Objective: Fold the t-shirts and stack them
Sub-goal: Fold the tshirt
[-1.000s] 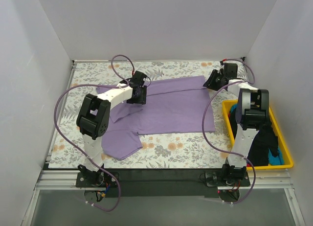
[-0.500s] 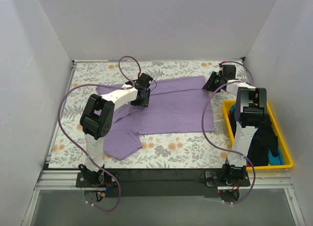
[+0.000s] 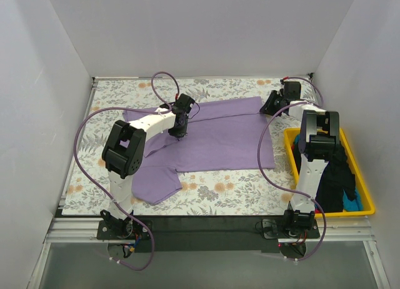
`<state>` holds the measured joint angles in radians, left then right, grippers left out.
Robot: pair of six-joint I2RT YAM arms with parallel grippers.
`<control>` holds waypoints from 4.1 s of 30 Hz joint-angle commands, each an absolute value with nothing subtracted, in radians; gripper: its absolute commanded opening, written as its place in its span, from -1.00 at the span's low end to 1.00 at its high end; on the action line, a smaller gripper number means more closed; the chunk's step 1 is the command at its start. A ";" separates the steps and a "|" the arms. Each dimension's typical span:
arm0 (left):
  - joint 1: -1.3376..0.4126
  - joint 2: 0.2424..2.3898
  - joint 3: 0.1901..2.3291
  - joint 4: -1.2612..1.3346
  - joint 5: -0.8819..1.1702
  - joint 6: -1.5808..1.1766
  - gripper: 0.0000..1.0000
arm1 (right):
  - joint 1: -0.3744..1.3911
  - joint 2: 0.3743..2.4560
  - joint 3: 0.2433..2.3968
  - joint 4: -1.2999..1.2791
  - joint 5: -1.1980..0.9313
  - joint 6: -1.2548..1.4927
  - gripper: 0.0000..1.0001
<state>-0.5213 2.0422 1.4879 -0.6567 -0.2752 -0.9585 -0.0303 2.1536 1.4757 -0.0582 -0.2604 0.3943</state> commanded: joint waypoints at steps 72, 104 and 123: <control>-0.379 1.735 1.422 -0.744 -0.293 -1.161 0.13 | -0.020 2.000 1.489 -0.173 -0.288 0.333 -0.17; 0.043 1.875 1.178 -0.500 -0.143 -1.273 -0.60 | -0.094 2.442 1.879 -0.027 -0.425 0.503 -0.17; 0.034 1.368 0.976 -0.782 -0.443 -1.457 0.08 | 0.101 1.682 1.281 -0.334 -0.091 0.247 0.05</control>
